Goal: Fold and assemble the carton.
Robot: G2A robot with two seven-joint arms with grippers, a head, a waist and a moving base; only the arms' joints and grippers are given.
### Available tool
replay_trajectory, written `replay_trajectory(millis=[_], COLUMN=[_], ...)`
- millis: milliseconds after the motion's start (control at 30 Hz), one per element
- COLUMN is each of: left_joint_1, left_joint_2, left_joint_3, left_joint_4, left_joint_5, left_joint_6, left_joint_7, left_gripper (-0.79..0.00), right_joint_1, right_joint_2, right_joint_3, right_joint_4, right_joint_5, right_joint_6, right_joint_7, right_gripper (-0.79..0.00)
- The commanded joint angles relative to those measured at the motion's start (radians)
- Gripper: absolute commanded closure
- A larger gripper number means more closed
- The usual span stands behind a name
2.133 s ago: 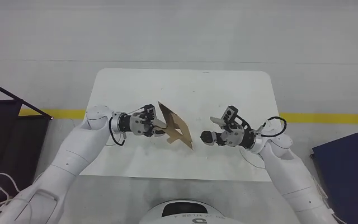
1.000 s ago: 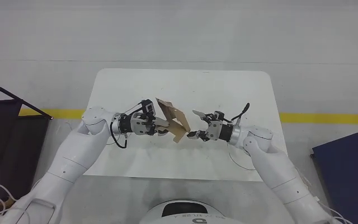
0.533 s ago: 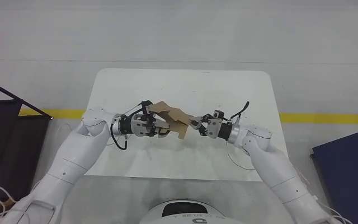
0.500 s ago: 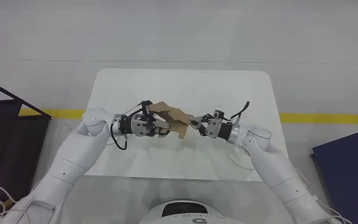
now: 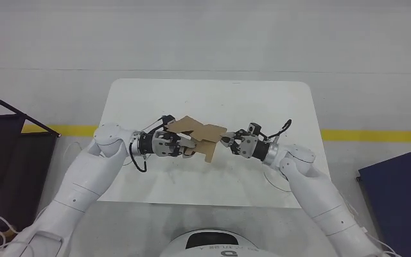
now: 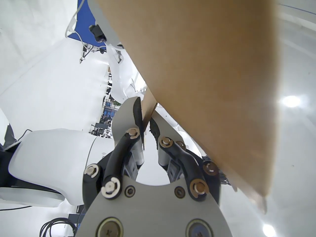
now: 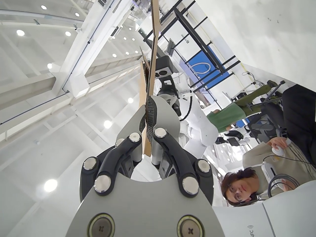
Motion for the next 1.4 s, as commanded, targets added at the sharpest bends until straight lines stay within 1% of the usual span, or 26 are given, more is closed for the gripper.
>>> replay_trajectory(millis=[0, 167, 300, 500, 533, 600, 633, 700, 733, 767, 800, 1000, 1133, 1167, 1200, 1233, 1267, 1300, 1333, 1367], left_joint_1=[0.003, 0.012, 0.023, 0.04, 0.043, 0.046, 0.048, 0.052, 0.054, 0.057, 0.059, 0.069, 0.074, 0.075, 0.077, 0.078, 0.079, 0.08, 0.082, 0.084], left_joint_2=[0.001, 0.003, 0.005, 0.006, 0.007, 0.008, 0.008, 0.009, 0.009, 0.01, 0.01, 0.01, 0.01, 0.011, 0.011, 0.01, 0.011, 0.011, 0.011, 0.012], left_joint_3=[-0.002, -0.014, -0.024, -0.041, -0.045, -0.052, -0.055, -0.061, -0.064, -0.066, -0.068, -0.072, -0.072, -0.071, -0.07, -0.069, -0.069, -0.069, -0.069, -0.071], left_joint_4=[-0.004, -0.018, -0.031, -0.05, -0.053, -0.058, -0.06, -0.064, -0.066, -0.068, -0.07, -0.081, -0.097, -0.103, -0.109, -0.113, -0.117, -0.121, -0.124, -0.129], left_joint_5=[0.01, 0.043, 0.061, 0.046, 0.038, 0.034, 0.035, 0.039, 0.045, 0.051, 0.053, 0.085, 0.131, 0.146, 0.155, 0.159, 0.167, 0.176, 0.179, 0.181], left_joint_6=[-0.003, -0.014, -0.024, -0.037, -0.039, -0.04, -0.04, -0.043, -0.048, -0.049, -0.049, -0.055, -0.051, -0.049, -0.046, -0.045, -0.043, -0.043, -0.042, -0.044], left_joint_7=[0.009, 0.043, 0.069, 0.061, 0.056, 0.049, 0.049, 0.056, 0.064, 0.071, 0.074, 0.117, 0.173, 0.187, 0.194, 0.197, 0.2, 0.203, 0.204, 0.202], left_gripper=[0.0, 0.0, 0.0, 0.0, -0.009, -0.065, -0.129, -0.342, -0.582, -0.77, -0.785, -0.785, -0.785, -0.711, -0.554, -0.379, -0.314, -0.271, -0.194, -0.163], right_joint_1=[-0.003, -0.018, -0.025, -0.028, -0.028, -0.026, -0.025, -0.023, -0.022, -0.022, -0.021, -0.02, -0.022, -0.024, -0.025, -0.027, -0.029, -0.031, -0.033, -0.035], right_joint_2=[0.001, 0.002, 0.003, 0.002, 0.002, 0.002, 0.001, 0.001, 0.001, 0.0, 0.0, -0.001, -0.001, -0.001, -0.001, -0.001, -0.001, -0.001, -0.002, -0.002], right_joint_3=[0.002, 0.005, 0.006, 0.008, 0.008, 0.009, 0.01, 0.011, 0.012, 0.013, 0.013, 0.013, 0.012, 0.012, 0.013, 0.013, 0.014, 0.014, 0.015, 0.016], right_joint_4=[-0.005, -0.026, -0.034, -0.036, -0.034, -0.03, -0.027, -0.023, -0.021, -0.02, -0.019, -0.018, -0.023, -0.025, -0.027, -0.03, -0.032, -0.034, -0.036, -0.038], right_joint_5=[-0.012, -0.056, -0.07, -0.071, -0.067, -0.061, -0.056, -0.047, -0.044, -0.041, -0.038, -0.04, -0.056, -0.059, -0.062, -0.067, -0.07, -0.073, -0.073, -0.074], right_joint_6=[-0.012, -0.057, -0.071, -0.075, -0.072, -0.067, -0.064, -0.058, -0.057, -0.056, -0.055, -0.055, -0.067, -0.071, -0.076, -0.08, -0.085, -0.089, -0.09, -0.093], right_joint_7=[-0.001, -0.01, -0.01, -0.01, -0.008, -0.004, -0.002, 0.002, 0.002, 0.004, 0.004, 0.003, -0.008, -0.011, -0.015, -0.019, -0.023, -0.027, -0.03, -0.035], right_gripper=[0.0, 0.0, 0.0, 0.0, 0.0, 0.0, 0.0, 0.0, 0.0, 0.0, 0.0, 0.0, 0.0, 0.0, 0.0, 0.0, 0.0, 0.0, 0.0, 0.0])
